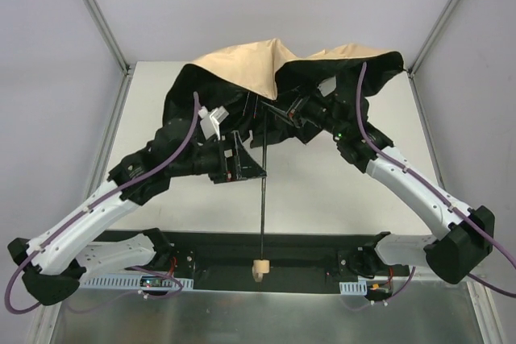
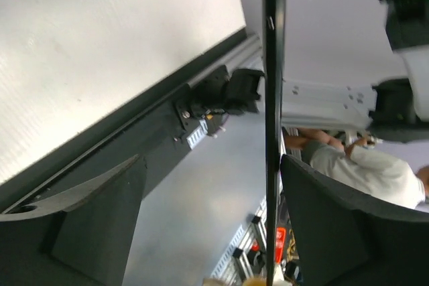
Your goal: Put away the umbrella
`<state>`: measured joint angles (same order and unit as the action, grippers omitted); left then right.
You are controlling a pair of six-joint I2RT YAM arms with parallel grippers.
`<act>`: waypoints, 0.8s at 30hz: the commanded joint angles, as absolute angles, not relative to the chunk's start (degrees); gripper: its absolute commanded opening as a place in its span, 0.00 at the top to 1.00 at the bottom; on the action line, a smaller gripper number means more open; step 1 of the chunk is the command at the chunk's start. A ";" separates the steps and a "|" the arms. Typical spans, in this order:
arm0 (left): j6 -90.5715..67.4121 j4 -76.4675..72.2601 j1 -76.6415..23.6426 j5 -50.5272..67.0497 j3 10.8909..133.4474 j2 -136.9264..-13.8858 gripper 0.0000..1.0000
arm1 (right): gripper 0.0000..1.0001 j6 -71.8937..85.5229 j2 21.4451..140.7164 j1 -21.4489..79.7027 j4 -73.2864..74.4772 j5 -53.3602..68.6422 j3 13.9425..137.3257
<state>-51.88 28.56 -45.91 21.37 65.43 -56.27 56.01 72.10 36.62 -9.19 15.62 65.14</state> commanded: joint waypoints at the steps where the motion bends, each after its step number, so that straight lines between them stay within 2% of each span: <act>1: -58.26 22.25 -50.53 17.67 60.92 -49.75 0.20 | 1.00 53.79 71.36 35.86 -14.15 18.81 68.82; 3: -59.59 20.13 -52.90 17.84 60.03 -49.57 0.20 | 1.00 53.26 72.68 35.77 -14.33 19.07 69.52; 6: -59.94 19.25 -56.68 16.61 58.89 -50.71 0.26 | 1.00 51.95 74.53 35.68 -13.98 18.64 72.24; 11: -58.20 16.79 -57.66 17.32 57.74 -51.59 0.27 | 1.00 48.61 78.13 34.72 -11.34 17.93 77.86; 12: -57.14 16.87 -57.57 16.79 57.92 -51.68 0.31 | 1.00 48.17 79.09 34.46 -10.90 17.93 79.00; 13: -56.08 16.87 -57.57 16.44 57.66 -51.68 0.38 | 1.00 47.73 79.97 34.02 -10.38 17.84 80.58; 16: -54.32 17.40 -56.08 15.12 56.69 -51.50 0.71 | 1.00 46.32 83.04 32.44 -7.13 17.93 86.02; 18: -53.18 17.40 -51.44 15.90 56.60 -51.50 0.96 | 1.00 45.36 84.80 31.64 -3.80 18.19 89.98; 19: -52.13 17.32 -47.94 17.56 57.04 -51.76 1.00 | 1.00 44.74 85.51 31.38 -1.60 18.45 92.61; 21: -48.01 17.31 -40.56 20.03 59.23 -53.25 1.00 | 1.00 44.12 87.44 31.38 3.74 19.77 95.61; 24: -43.08 17.31 -30.79 25.21 65.90 -58.87 1.00 | 1.00 45.69 86.75 35.22 4.57 21.09 91.43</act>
